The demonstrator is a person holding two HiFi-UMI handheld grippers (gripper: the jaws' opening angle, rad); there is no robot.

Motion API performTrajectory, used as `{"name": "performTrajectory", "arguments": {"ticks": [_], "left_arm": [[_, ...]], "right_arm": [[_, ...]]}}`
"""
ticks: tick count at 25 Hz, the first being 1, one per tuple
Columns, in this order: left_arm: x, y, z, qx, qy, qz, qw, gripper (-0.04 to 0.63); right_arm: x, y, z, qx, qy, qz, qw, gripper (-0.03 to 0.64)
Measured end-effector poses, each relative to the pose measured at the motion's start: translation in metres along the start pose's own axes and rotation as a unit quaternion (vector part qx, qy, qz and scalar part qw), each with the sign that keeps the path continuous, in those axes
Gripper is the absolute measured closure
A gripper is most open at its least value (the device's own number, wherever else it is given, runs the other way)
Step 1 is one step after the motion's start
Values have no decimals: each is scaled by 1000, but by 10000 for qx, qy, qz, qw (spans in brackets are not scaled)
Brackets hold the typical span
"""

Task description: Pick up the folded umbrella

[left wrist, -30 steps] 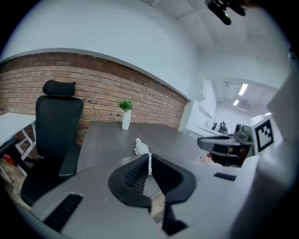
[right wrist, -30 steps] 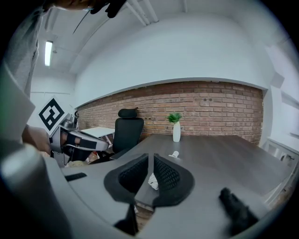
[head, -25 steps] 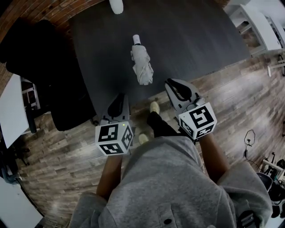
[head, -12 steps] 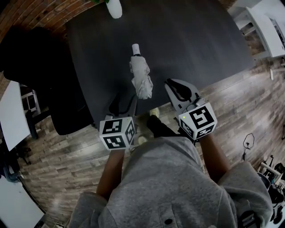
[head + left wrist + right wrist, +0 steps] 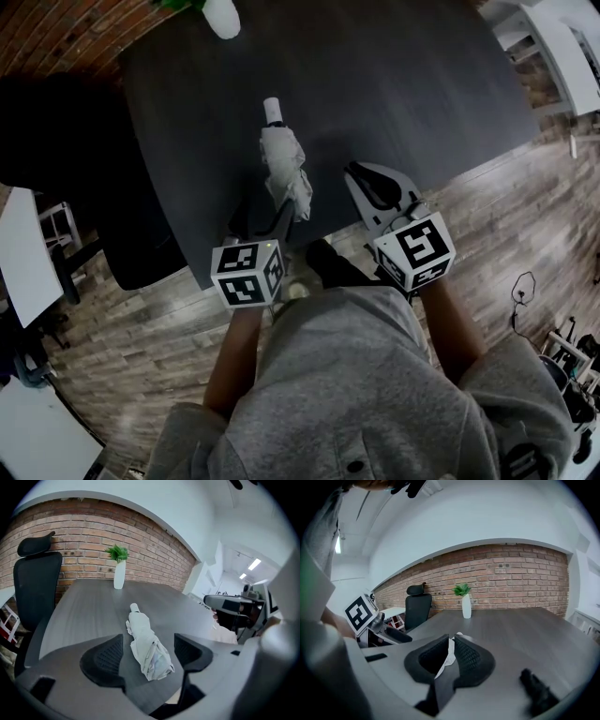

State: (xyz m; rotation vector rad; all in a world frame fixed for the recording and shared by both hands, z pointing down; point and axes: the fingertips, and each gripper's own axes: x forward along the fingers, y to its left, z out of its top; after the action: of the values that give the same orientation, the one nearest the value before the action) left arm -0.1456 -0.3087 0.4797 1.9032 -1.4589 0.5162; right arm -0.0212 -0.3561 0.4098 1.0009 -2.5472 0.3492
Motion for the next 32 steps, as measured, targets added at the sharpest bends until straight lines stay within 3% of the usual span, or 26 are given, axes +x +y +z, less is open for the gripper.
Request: {"name": "performTrajectory", "arguments": {"ticks": [9, 16, 24, 32], "left_arm": [[38, 5, -11, -87, 405, 250, 9988, 247], [66, 8, -33, -349, 824, 211, 9958, 238], [87, 4, -36, -528, 1024, 167, 9932, 229], [109, 8, -49, -697, 1383, 367, 9873, 216]], "right_arm": [[12, -19, -8, 155, 134, 96, 9997, 572], [26, -22, -12, 237, 185, 233, 9993, 572], [33, -40, -21, 407, 309, 188, 9985, 572], [46, -56, -26, 600, 368, 188, 9973, 572]]}}
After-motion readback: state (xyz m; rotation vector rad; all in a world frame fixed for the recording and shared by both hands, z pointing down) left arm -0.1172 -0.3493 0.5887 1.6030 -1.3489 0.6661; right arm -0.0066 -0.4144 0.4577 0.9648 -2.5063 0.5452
